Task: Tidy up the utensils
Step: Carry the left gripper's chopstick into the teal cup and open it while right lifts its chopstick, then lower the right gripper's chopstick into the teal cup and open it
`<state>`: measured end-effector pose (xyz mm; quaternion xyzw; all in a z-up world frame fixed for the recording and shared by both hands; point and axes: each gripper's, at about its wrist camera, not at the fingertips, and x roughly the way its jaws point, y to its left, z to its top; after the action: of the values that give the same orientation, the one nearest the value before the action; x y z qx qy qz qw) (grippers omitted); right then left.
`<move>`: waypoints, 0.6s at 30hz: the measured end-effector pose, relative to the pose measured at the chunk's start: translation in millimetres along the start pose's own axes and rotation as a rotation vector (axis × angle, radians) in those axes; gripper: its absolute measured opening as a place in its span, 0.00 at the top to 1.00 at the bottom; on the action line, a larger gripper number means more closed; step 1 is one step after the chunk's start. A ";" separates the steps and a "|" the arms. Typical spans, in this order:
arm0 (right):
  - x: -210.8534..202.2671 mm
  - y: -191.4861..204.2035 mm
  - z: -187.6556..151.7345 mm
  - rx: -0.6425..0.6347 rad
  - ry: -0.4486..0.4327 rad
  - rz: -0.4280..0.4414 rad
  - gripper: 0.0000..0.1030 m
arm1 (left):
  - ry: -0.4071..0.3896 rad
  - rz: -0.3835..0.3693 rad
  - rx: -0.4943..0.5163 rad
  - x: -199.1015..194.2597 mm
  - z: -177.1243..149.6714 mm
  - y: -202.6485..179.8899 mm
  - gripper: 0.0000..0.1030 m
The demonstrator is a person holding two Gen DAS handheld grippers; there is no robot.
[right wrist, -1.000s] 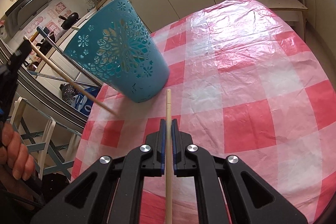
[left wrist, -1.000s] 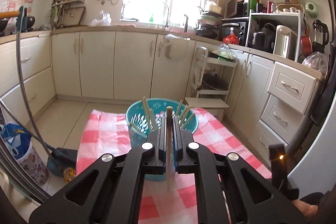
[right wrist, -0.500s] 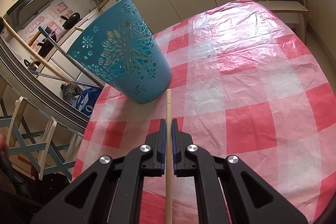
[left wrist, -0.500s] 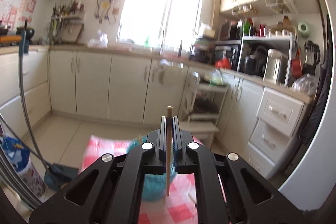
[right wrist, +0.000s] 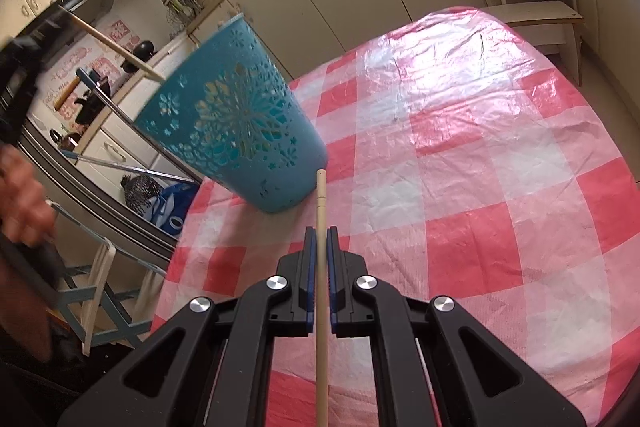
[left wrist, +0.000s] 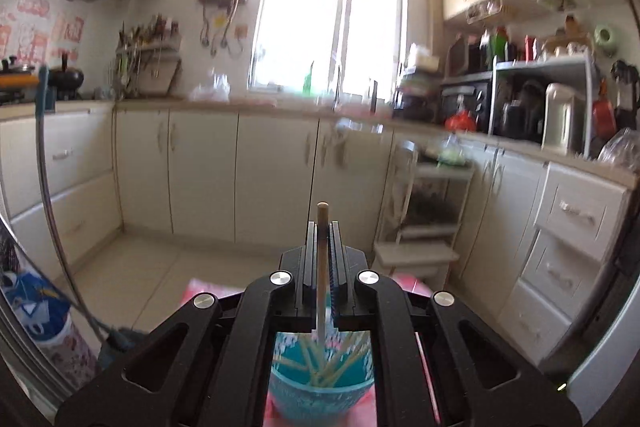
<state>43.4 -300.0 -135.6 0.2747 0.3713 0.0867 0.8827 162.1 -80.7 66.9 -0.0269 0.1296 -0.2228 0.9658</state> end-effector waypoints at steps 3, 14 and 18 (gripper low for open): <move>-10.7 0.3 5.0 0.018 -0.070 0.036 0.94 | 0.123 0.026 0.001 23.2 -31.1 2.4 0.95; -45.3 -10.7 36.9 0.245 -0.398 0.356 0.94 | 0.192 0.049 -0.033 -3.8 -71.4 16.4 0.66; -43.8 -1.1 61.5 0.307 -0.502 0.491 0.94 | 0.186 0.052 -0.081 -30.7 -77.1 24.5 0.63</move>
<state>55.5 -342.4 -74.3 0.4969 0.0754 0.1690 0.8478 125.6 -44.8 -2.8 -0.0417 0.2281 -0.1940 0.9532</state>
